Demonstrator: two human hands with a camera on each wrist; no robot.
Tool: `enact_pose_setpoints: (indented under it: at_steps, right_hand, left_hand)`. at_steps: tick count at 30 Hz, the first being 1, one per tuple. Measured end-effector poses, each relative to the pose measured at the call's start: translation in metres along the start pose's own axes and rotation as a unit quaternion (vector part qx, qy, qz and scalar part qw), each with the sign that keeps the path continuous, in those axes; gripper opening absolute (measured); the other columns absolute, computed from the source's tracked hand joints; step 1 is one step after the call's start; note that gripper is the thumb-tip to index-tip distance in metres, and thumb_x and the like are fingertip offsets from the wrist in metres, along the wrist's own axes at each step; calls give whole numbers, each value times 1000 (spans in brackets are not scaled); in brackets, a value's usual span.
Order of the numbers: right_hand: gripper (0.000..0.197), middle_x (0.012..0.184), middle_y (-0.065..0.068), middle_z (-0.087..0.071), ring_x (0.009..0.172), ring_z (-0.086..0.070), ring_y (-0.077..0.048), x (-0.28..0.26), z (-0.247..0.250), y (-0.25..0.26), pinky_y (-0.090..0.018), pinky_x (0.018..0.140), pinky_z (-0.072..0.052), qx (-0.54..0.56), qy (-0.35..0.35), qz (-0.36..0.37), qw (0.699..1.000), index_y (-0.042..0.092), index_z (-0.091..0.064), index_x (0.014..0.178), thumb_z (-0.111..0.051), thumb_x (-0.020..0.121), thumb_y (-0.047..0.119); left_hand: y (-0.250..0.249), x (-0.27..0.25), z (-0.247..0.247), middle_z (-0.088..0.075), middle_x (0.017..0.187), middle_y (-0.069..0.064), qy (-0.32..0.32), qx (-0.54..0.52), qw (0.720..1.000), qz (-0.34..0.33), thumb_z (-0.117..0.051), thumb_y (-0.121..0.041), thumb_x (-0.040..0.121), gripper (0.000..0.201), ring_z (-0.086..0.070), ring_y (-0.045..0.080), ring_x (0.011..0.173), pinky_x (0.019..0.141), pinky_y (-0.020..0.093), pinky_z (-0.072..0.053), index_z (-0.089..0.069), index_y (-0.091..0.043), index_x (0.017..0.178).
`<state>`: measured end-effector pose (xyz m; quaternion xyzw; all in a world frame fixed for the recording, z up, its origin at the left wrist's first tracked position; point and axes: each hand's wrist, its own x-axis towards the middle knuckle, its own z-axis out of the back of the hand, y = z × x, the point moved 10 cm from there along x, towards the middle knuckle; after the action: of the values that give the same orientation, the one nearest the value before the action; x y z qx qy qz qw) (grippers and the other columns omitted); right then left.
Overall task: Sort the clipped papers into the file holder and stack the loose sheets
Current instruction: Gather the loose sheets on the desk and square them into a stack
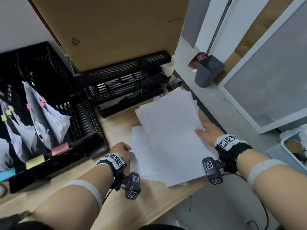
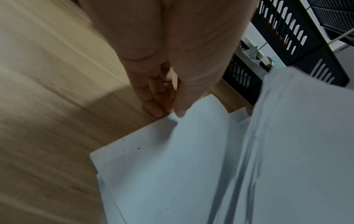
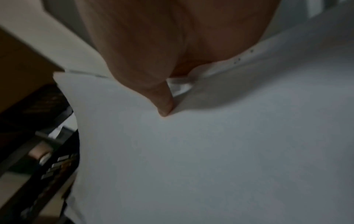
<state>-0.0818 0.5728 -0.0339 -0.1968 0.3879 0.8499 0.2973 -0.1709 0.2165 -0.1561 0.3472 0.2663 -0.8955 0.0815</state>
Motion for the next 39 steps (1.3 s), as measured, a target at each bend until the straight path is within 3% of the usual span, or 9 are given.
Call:
enact_pose_setpoints:
  at_steps: [3, 6, 12, 16, 21, 24, 30, 34, 39]
  right_hand:
    - [32, 130, -12, -61, 120, -55, -30, 13, 3, 19, -26, 92, -37, -71, 29, 20, 997, 9, -58, 129, -48, 99, 16]
    - [36, 137, -14, -56, 126, -51, -31, 25, 7, 45, -26, 97, -36, -150, 57, 51, 986, 13, -56, 133, -47, 99, 17]
    - [33, 134, -15, -57, 123, -53, -32, 44, -21, 88, -35, 102, -41, -328, 113, 107, 932, 6, -56, 127, -41, 100, 17]
    - [33, 134, -10, -54, 122, -52, -31, 54, -68, 85, -36, 99, -43, -422, 144, 122, 887, 13, -54, 129, -40, 100, 18]
    - [36, 135, -8, -34, 126, -38, -29, 68, -112, 77, -48, 100, -45, -481, 127, 146, 855, 23, -52, 126, -50, 90, 20]
    - [39, 131, -7, -34, 123, -38, -27, 69, -124, 73, -46, 97, -46, -487, 120, 155, 851, 22, -53, 124, -54, 86, 19]
    - [35, 117, -5, -47, 113, -43, -27, 64, -127, 77, -39, 88, -43, -514, 109, 171, 833, 27, -49, 122, -52, 87, 24]
    - [28, 117, -5, -38, 82, -59, -29, 55, -122, 77, -35, 80, -52, -452, 140, 169, 865, 24, -50, 118, -50, 90, 21]
    - [28, 102, 10, -50, 113, -51, -23, 36, -110, 77, -37, 95, -35, -435, 151, 185, 868, 33, -55, 118, -51, 90, 27]
  left_hand:
    - [4, -3, 5, -71, 94, 3, -14, -45, 999, 9, -61, -8, 87, 15, -65, 22, 85, 79, 26, -52, -67, -22, 89]
    - [11, -9, 8, -66, 76, 8, -7, -195, 980, 48, -42, -3, 98, 23, -65, 27, 72, 65, 31, -58, -65, -5, 97]
    - [25, -35, 7, -67, 75, 13, 42, -396, 908, 132, -32, -32, 108, 41, -68, 22, 51, 54, 25, -54, -58, -8, 88]
    - [23, -43, -3, -71, 87, 13, 91, -365, 917, 131, -34, -36, 107, 38, -68, 21, 67, 56, 23, -52, -60, -9, 97]
    - [22, -45, -7, -71, 110, 22, 106, -351, 925, 98, -49, -19, 103, 27, -69, 23, 77, 54, 20, -54, -60, -2, 121]
    - [23, -46, -11, -72, 104, 16, 119, -353, 923, 95, -54, -21, 101, 26, -70, 23, 83, 72, 27, -54, -61, -7, 122]
    - [20, -52, -12, -70, 105, 17, 129, -360, 920, 87, -57, -17, 100, 13, -66, 19, 77, 67, 28, -53, -64, -11, 110]
    - [19, -52, -12, -62, 93, 15, 128, -341, 929, 72, -55, -10, 100, 7, -57, 17, 66, 54, 23, -49, -61, -10, 100]
    - [16, -52, -17, -55, 75, 10, 157, -301, 939, 61, -52, -6, 99, 22, -52, 18, 62, 51, 19, -45, -56, -11, 78]
